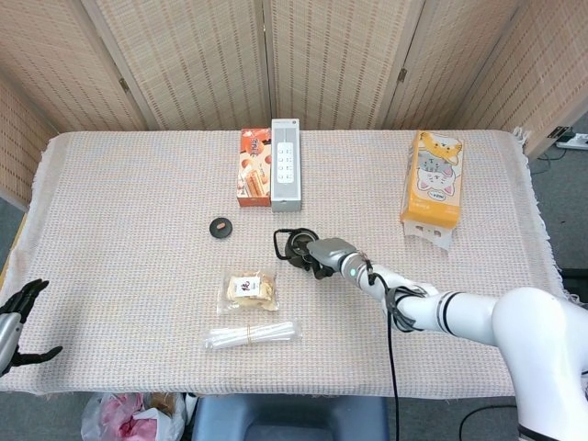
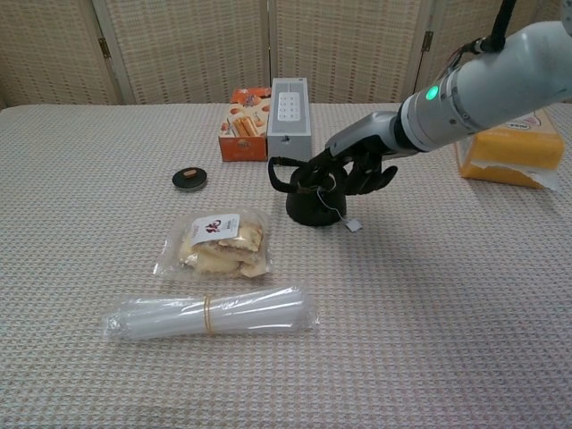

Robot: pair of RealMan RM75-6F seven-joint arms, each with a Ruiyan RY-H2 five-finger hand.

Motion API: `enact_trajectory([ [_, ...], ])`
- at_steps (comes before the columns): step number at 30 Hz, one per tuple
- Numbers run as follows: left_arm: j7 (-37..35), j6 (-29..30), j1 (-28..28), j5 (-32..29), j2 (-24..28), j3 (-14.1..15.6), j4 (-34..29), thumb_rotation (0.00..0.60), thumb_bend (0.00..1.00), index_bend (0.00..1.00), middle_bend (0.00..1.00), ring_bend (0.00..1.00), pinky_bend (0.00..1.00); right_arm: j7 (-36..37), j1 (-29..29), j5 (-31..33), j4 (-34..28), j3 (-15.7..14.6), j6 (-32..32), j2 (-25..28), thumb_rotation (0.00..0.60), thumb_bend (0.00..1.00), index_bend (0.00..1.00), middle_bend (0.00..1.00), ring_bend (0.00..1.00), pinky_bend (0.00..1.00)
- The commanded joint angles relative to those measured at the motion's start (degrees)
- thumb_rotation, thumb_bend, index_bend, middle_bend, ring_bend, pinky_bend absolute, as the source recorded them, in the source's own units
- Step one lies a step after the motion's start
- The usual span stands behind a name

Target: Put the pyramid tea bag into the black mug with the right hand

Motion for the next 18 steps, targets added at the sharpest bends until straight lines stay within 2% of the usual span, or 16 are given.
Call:
enact_trajectory([
  [1,-0.03,-0.01,0.00,-0.03,0.01,-0.01,0.00,0.600,0.13,0.00,0.09,0.14,0.28,0.80,-0.13,-0.64,1.01,-0.26,-0.43,-0.72,0.600,1.00,0.04,0.10,0.93,0.99],
  [18,0.60,-0.27,-0.15,-0.23,-0.18,-0.03,-0.19,0.600,0.13,0.00,0.09,0.14,0.28,3.95,-0.13,-3.36,2.13,-1.28,-1.44,-0.73,0.600,1.00,0.05,0.10,0.93,0.99],
])
